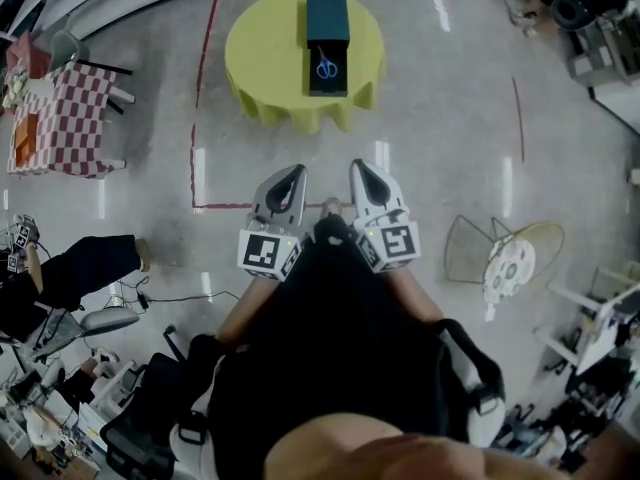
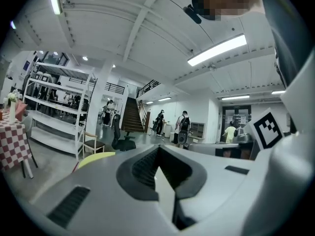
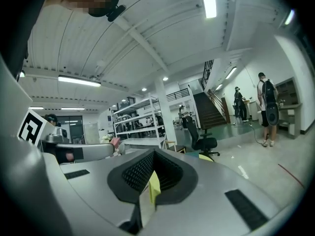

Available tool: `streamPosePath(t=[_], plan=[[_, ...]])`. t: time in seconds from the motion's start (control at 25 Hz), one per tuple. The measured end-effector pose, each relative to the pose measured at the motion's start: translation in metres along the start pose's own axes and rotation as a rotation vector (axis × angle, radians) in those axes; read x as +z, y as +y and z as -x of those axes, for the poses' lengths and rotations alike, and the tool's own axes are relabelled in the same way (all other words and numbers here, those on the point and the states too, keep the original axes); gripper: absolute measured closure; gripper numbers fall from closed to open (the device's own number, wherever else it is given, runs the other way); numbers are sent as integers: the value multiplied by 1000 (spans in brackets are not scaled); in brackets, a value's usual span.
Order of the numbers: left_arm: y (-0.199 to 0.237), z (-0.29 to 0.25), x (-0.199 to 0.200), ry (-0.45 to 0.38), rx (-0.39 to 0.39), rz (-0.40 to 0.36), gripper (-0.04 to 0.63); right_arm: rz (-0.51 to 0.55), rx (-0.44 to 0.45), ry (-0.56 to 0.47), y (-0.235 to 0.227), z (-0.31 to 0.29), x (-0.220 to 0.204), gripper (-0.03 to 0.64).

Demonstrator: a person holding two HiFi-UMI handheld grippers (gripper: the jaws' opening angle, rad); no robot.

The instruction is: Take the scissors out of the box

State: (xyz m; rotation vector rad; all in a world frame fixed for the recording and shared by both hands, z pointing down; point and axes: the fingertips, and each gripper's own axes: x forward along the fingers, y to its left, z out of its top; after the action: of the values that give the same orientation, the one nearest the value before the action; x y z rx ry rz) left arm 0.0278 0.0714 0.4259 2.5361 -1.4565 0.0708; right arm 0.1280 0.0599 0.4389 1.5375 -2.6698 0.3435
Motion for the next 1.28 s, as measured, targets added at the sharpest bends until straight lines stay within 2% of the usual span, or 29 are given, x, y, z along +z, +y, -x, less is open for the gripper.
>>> streamPosePath(t=[0.36,0.56,0.76,1.04,1.28], plan=[[24,-53,8,8,34,18,598,4,19,34,-37,-56,0,618],[51,-83,4,26,7,-10,598,5,-10,57,-52,-91,-6,618],[89,-125,22,6,-12,30,598,8,-46,87,-68,-143,-8,619],[138,-184,38,18,-44,38,598,-26,-84,149,-96,-213,-18,618],[178,-224,38,39,-64,60,598,-23,-114,221,-115,-268,-46,618]])
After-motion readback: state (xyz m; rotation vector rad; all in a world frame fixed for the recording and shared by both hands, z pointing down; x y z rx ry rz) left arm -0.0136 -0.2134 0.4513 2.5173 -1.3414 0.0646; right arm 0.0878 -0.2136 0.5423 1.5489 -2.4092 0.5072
